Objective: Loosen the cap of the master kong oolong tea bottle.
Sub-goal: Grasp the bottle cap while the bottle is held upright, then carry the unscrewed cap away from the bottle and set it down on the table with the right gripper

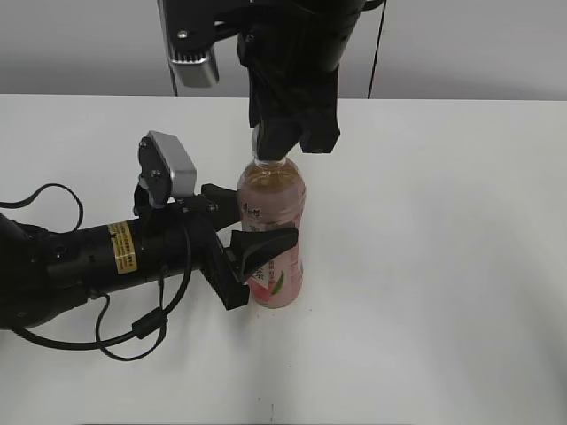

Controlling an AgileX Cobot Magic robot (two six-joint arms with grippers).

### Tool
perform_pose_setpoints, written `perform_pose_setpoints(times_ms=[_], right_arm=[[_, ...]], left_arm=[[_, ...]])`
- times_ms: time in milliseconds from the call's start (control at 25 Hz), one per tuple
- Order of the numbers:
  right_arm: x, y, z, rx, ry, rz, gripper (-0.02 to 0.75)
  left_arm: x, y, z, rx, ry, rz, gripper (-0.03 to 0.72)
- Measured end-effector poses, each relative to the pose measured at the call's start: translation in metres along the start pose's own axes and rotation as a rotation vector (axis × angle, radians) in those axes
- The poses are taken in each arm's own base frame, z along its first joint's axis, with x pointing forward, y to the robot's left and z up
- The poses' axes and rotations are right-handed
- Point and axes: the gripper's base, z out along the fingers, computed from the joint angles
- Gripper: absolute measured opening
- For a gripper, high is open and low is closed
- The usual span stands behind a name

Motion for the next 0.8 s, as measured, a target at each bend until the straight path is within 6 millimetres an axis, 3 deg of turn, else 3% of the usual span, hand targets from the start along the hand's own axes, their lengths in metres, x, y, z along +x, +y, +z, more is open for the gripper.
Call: perform_pose_setpoints(times_ms=[240,400,600,800], right_arm=[[-0.001,0.001,-0.007,0.008,-0.017,0.055,0.271],[-0.003,0.005,-0.031,0.047,-0.056,0.202,0.271],[0.008,0.005,-0.054,0.12,-0.044,0.632,0.271],[0.051,-0.008,-0.055,0.206,0.02,1.109,0.271]], left_arm=[[0.0,0.0,0.0,0.001,0.0,0.0,0.389],[0.0,0.0,0.0,0.003,0.001,0.003,0.389],[0.0,-0.001,0.0,0.014,0.003,0.01,0.389],[0.001,-0.003,0.0,0.039,0.009,0.023,0.389]])
